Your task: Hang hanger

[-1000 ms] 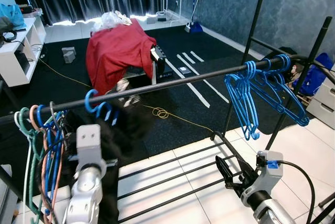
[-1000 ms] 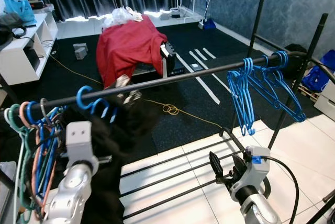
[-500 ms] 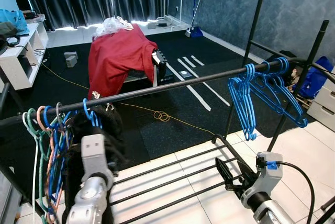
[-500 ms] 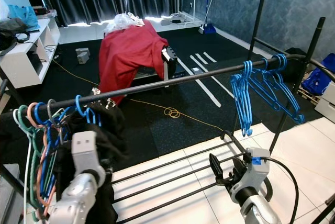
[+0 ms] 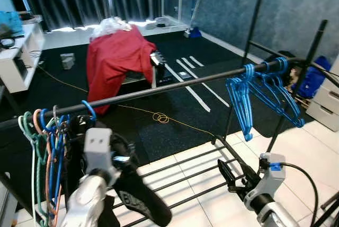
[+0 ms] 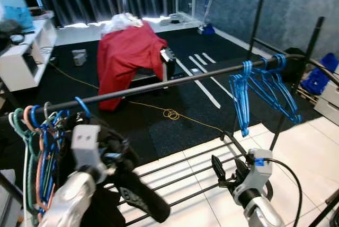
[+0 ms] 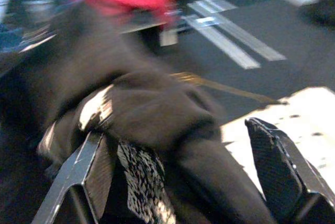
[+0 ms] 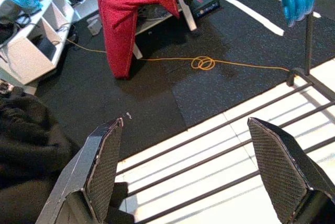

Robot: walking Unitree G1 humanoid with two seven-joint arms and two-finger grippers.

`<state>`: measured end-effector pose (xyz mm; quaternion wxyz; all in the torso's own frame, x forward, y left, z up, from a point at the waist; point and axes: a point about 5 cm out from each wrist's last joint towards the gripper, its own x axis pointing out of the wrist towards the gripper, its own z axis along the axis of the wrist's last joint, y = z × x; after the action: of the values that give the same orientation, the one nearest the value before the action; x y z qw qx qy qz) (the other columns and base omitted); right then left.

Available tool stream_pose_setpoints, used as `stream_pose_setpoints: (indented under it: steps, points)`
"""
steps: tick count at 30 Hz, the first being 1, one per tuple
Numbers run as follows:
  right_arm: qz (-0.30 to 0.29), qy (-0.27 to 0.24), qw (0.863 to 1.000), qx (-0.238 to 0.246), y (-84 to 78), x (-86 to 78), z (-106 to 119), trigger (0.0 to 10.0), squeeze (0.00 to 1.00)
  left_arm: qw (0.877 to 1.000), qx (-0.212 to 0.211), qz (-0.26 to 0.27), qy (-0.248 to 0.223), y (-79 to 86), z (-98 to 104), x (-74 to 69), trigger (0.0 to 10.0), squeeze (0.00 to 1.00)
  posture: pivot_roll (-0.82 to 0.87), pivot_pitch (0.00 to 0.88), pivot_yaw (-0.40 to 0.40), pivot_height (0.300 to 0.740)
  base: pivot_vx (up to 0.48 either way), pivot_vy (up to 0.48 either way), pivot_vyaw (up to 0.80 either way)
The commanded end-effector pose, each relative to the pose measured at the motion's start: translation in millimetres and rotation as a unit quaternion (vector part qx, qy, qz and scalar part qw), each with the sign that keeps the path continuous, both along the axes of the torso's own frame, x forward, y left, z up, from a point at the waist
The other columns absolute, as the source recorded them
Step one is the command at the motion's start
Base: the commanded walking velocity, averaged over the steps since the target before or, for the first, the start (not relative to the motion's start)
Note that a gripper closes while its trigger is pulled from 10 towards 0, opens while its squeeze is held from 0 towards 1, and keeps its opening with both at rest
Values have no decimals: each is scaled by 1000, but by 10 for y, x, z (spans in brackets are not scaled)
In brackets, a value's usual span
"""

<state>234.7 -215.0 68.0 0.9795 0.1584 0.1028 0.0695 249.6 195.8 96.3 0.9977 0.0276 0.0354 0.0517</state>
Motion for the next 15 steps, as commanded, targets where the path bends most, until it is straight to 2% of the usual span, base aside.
stream_pose_setpoints:
  steps: [1,6,9,15]
  points:
    - [6,9,1000,7,16,-3,-30,10000,0,999,22,25,-9,108,35,-47,10000,0,-88,0,0,740,0,0,0]
    - [7,11,1000,8,5,2,-34,10000,0,998,33,55,9,194,-45,-183,10000,0,-76,0,-10,740,-210,0,0]
    - [11,13,1000,8,-5,13,-37,10000,0,996,34,76,28,209,-149,-326,10000,0,-70,0,-21,740,-308,0,0]
    - [13,15,1000,7,-15,21,-42,10000,0,997,29,63,32,139,-189,-353,10000,0,-65,0,-31,740,-291,0,0]
